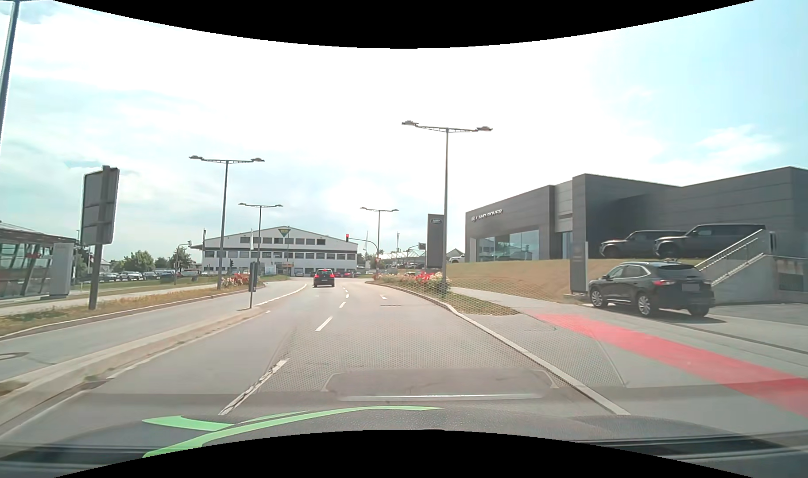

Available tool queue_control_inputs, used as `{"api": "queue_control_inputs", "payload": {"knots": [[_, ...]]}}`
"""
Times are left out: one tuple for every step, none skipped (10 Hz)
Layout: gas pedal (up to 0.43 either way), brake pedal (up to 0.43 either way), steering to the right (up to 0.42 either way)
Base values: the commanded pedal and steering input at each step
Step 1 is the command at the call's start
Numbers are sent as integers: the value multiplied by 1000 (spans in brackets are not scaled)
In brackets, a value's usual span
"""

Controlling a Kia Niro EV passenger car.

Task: Follow the waypoints while adhering to traffic rules and regulations

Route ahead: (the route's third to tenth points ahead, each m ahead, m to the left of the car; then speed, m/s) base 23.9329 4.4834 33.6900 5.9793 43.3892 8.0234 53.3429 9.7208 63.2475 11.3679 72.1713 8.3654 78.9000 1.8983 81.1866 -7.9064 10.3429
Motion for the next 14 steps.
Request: {"api": "queue_control_inputs", "payload": {"knots": [[0, 0, -29], [0, 0, -29], [0, 0, -30], [0, 0, -31], [0, 0, -31], [0, 0, -31], [0, 0, -25], [0, 0, -18], [0, 6, -16], [0, 0, -16], [0, 6, -15], [0, 12, -17], [0, 12, -19], [0, 18, -19]]}}
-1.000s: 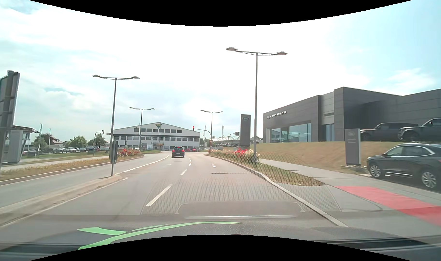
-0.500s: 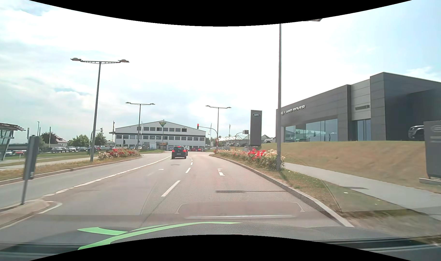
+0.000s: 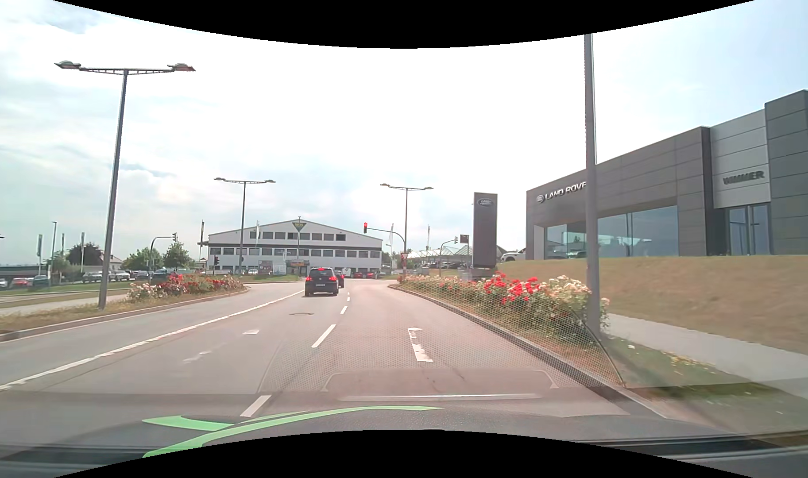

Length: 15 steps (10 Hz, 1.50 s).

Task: Follow the waypoints while adhering to traffic rules and regulations

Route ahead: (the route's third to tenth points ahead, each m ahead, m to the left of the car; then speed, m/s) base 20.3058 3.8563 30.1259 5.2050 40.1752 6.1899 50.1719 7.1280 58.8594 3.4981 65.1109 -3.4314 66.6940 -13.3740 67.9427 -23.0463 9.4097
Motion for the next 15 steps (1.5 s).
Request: {"api": "queue_control_inputs", "payload": {"knots": [[0, 37, -19], [0, 43, -19], [0, 43, -19], [0, 49, -19], [0, 49, -19], [0, 55, -19], [0, 61, -19], [0, 61, -19], [0, 61, -19], [0, 79, -19], [0, 91, -19], [0, 104, -19], [0, 110, -18], [0, 116, -18], [0, 122, -17]]}}
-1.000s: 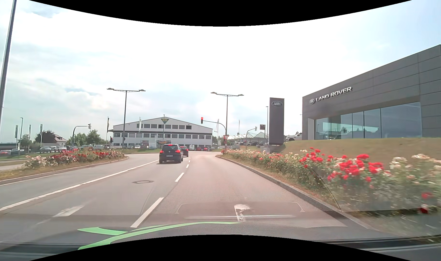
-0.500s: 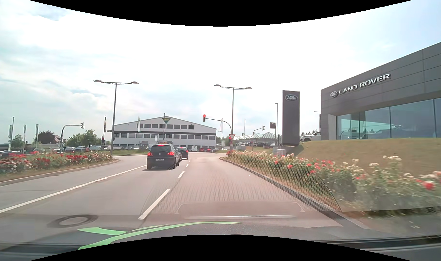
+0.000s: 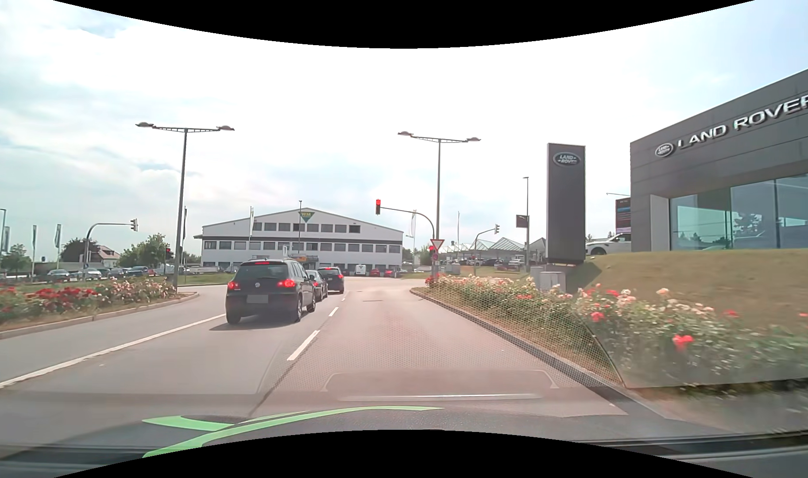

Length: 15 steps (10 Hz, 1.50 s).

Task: Follow the waypoints while adhering to traffic rules and regulations

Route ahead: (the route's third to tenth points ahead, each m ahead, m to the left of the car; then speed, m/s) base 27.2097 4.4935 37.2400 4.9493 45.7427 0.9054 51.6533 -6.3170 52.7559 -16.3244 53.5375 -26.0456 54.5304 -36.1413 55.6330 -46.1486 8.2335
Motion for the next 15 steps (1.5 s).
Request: {"api": "queue_control_inputs", "payload": {"knots": [[0, 122, -15], [0, 128, -12], [0, 134, -12], [0, 134, -12], [0, 140, -11], [0, 146, -10], [0, 159, -10], [0, 177, -10], [0, 183, -10], [0, 195, -11], [0, 195, -11], [0, 122, -13], [0, 61, -16], [0, 12, -17], [0, 6, -19]]}}
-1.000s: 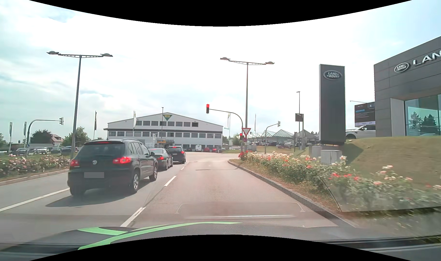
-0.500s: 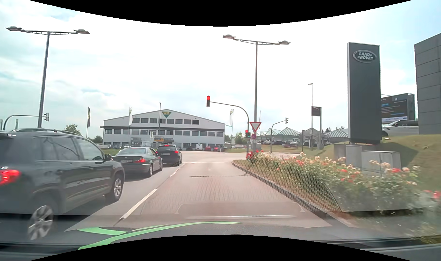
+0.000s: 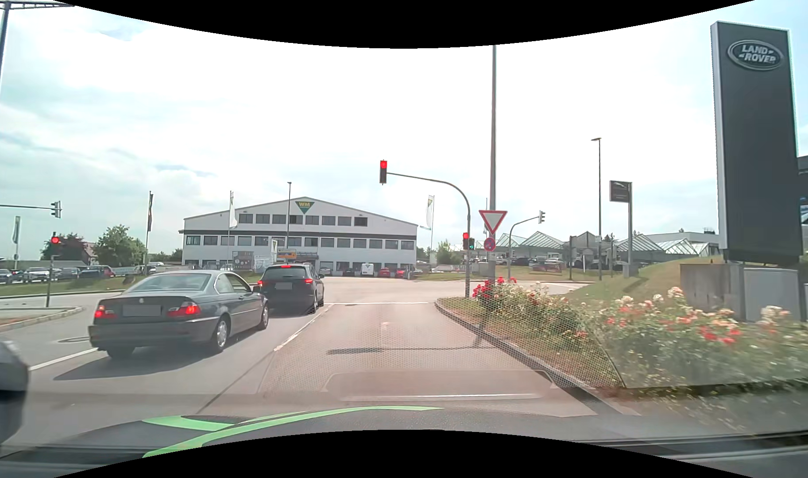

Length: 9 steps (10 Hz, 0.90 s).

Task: Follow the waypoints while adhering to traffic rules and regulations

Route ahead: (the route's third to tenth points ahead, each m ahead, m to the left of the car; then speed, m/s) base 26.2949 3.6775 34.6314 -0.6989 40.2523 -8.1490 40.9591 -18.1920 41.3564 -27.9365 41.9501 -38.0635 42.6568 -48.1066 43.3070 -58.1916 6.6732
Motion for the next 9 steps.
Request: {"api": "queue_control_inputs", "payload": {"knots": [[0, 6, -22], [0, 6, -28], [0, 6, -38], [0, 0, -40], [0, 0, -38], [0, 0, -37], [0, 0, -36], [0, 0, -37], [0, 0, -34]]}}
